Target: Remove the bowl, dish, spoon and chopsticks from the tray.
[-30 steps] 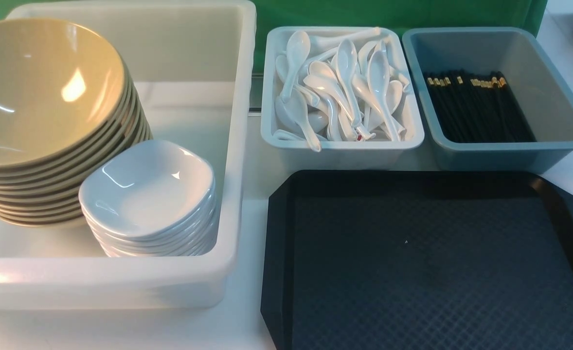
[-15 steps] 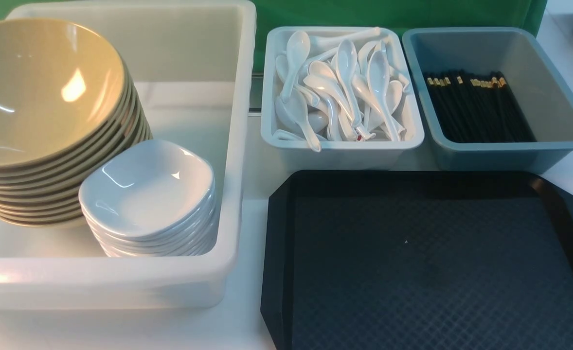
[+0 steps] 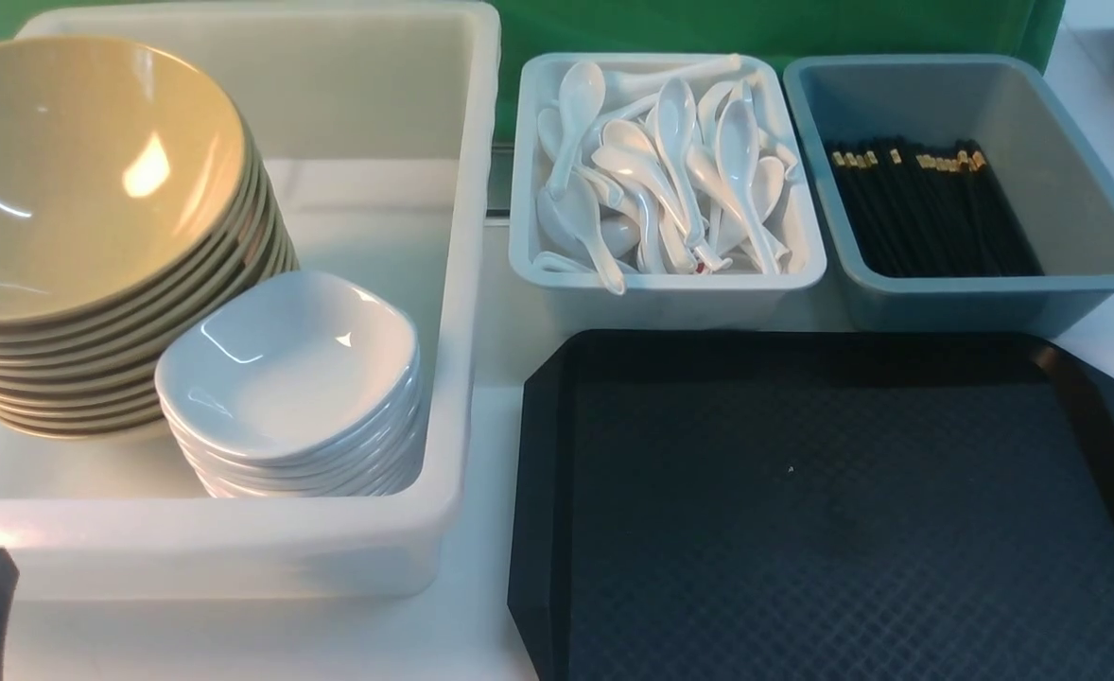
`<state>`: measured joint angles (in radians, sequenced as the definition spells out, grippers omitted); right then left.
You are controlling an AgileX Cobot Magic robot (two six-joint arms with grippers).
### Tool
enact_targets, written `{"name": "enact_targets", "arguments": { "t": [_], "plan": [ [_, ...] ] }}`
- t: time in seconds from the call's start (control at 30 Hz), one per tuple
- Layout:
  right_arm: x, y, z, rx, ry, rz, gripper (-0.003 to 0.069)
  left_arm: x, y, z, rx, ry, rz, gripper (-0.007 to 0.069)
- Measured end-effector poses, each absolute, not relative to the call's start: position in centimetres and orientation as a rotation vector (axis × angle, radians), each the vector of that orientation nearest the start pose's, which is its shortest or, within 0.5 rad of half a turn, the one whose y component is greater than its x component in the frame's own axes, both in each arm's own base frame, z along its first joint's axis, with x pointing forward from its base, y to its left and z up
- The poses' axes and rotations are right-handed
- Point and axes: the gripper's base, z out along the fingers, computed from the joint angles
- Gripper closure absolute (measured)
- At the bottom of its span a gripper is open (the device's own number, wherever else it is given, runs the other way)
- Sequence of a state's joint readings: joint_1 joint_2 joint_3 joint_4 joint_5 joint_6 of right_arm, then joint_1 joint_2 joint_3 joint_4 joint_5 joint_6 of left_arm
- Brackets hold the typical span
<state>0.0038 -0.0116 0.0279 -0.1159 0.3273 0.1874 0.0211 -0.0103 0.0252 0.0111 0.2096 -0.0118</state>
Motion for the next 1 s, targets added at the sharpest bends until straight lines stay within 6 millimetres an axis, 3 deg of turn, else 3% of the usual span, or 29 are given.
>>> {"name": "enact_targets", "arguments": {
  "t": [0.17, 1.0],
  "plan": [
    [5.37, -0.32, 17.5, 0.094, 1.823, 0.024, 0.0587, 5.41, 0.26, 17.72, -0.03, 1.809, 0.04, 0.0633],
    [5.37, -0.32, 17.5, 0.094, 1.823, 0.024, 0.0561, 5.39, 0.19, 17.73, -0.03, 1.806, 0.029, 0.0633]
  ]
}}
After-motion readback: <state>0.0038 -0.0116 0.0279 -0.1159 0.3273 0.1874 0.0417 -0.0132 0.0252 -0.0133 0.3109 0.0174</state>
